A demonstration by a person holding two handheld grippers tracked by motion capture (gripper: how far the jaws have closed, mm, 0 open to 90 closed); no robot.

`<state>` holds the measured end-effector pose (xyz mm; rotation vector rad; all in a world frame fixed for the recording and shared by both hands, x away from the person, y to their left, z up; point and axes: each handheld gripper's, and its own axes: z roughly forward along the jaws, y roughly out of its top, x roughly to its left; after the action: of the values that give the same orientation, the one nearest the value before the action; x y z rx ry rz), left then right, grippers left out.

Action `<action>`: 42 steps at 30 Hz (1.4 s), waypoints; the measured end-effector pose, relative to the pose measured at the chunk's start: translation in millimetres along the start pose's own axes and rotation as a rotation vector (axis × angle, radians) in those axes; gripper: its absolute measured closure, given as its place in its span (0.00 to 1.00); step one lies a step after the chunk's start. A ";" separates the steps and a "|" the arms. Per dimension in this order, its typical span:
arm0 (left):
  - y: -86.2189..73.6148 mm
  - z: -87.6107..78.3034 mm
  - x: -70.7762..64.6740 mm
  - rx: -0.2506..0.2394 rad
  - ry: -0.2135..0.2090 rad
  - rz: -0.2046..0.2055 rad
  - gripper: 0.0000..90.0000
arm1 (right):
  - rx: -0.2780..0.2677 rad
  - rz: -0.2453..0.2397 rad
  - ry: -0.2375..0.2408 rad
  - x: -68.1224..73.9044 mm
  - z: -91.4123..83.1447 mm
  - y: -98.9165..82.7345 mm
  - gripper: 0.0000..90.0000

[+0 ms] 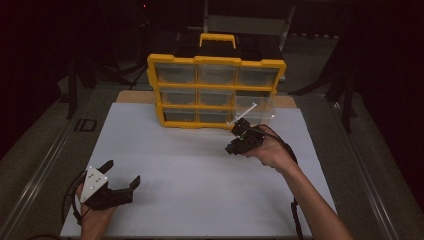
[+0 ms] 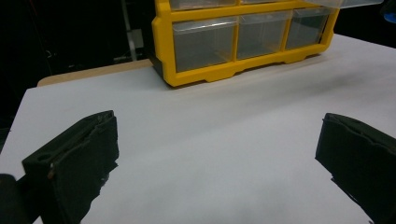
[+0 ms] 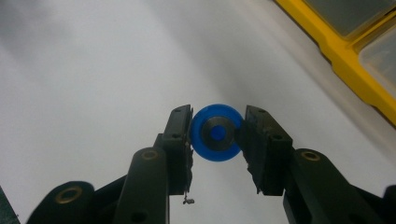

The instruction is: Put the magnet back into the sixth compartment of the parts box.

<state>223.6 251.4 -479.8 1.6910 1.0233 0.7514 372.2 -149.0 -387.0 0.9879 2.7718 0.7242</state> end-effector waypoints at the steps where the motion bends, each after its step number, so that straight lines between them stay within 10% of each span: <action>1: 0.0 0.0 0.1 0.000 0.000 0.000 0.00 | -0.001 0.000 -0.001 -0.7 -1.2 0.8 0.70; 42: -0.1 -0.1 0.7 0.001 0.000 0.000 0.00 | 0.000 0.075 -0.063 -31.4 -33.9 30.1 0.70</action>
<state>223.7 252.1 -479.8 1.6920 1.0246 0.7510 405.1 -161.8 -344.6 1.1009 2.6940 0.6902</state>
